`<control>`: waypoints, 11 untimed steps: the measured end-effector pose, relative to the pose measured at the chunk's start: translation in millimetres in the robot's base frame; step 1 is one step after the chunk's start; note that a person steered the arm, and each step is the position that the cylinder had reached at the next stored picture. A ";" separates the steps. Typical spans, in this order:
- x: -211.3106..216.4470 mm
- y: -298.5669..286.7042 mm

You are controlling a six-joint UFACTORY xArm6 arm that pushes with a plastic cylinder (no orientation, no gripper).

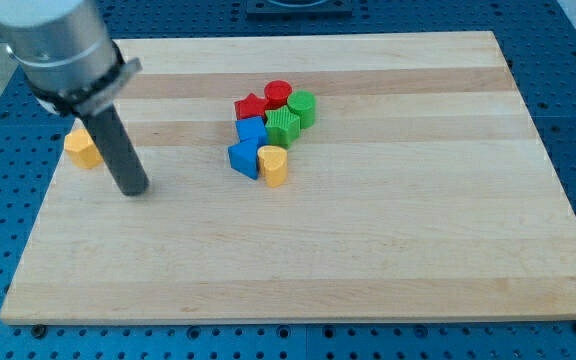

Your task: Move the yellow heart into the blue triangle

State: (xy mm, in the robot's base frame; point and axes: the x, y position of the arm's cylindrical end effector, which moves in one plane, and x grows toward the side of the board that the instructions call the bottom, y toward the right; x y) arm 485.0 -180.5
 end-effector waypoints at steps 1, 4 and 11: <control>18.5 66.9; -42.6 240.9; -67.6 138.8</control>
